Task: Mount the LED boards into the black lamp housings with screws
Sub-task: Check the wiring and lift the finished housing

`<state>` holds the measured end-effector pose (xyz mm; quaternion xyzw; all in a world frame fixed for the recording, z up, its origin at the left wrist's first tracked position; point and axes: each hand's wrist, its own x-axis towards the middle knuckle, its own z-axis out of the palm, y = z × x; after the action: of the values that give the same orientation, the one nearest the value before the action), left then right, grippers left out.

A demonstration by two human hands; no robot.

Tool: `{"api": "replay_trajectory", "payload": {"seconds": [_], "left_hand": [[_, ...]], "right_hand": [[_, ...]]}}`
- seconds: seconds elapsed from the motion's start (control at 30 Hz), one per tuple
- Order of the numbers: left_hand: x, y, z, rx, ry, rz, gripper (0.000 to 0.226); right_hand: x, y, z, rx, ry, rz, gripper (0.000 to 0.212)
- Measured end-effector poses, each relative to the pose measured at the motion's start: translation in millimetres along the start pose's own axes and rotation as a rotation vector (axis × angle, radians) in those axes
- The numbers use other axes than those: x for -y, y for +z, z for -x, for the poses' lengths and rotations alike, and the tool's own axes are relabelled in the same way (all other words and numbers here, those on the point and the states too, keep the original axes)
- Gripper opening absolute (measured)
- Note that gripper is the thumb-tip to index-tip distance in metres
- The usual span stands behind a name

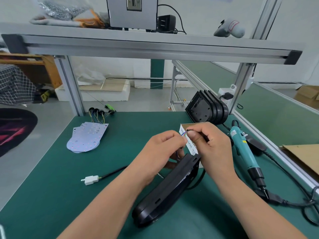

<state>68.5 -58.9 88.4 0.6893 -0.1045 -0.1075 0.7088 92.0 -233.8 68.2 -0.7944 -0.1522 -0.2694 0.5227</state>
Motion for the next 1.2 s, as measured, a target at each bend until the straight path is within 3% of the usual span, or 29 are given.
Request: {"api": "replay_trajectory", "payload": {"seconds": [0.33, 0.7, 0.9, 1.03, 1.2], "left_hand": [[3, 0, -2, 0.015, -0.032, 0.093, 0.021], [-1, 1, 1, 0.109, -0.084, -0.041, 0.016], [2, 3, 1, 0.092, -0.090, -0.124, 0.021], [6, 3, 2, 0.038, -0.070, -0.264, 0.036], [8, 4, 4, 0.042, -0.062, -0.345, 0.033]], "right_hand": [[1, 2, 3, 0.006, -0.015, -0.015, 0.011], [-12, 2, 1, -0.016, 0.077, -0.068, 0.009], [-16, 4, 0, -0.034, 0.092, -0.097, 0.009], [-18, 5, 0, -0.033, 0.122, -0.110, 0.010], [-21, 5, 0, -0.031, 0.157, -0.134, 0.017]]}}
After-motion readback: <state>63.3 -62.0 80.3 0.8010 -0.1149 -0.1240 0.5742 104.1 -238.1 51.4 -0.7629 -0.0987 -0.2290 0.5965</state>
